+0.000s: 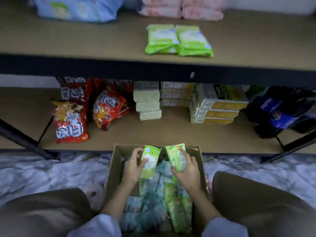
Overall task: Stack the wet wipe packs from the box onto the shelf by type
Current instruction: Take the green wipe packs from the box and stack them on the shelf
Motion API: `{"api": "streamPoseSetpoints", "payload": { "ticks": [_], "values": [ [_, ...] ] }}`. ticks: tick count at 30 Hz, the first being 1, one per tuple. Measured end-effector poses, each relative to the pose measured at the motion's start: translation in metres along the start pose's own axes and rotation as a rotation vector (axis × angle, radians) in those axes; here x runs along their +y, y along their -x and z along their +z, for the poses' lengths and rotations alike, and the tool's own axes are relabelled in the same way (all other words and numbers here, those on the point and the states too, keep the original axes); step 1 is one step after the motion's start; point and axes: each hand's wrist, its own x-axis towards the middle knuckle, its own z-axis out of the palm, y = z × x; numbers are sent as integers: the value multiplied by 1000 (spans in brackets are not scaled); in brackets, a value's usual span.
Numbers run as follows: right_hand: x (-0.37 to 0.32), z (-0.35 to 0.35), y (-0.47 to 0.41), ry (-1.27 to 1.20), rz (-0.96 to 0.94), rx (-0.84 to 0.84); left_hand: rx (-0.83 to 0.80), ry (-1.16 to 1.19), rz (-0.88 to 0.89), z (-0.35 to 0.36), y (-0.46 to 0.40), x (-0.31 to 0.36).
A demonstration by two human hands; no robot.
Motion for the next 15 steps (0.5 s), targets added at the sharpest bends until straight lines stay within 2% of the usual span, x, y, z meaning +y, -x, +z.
{"api": "streamPoseSetpoints", "payload": {
  "ticks": [7, 15],
  "values": [
    [-72, -72, 14, -65, -225, 142, 84, 3, 309, -42, 16, 107],
    [-147, -153, 18, -154, -424, 327, 155, 122, 536, -90, 33, 207]
  ]
}}
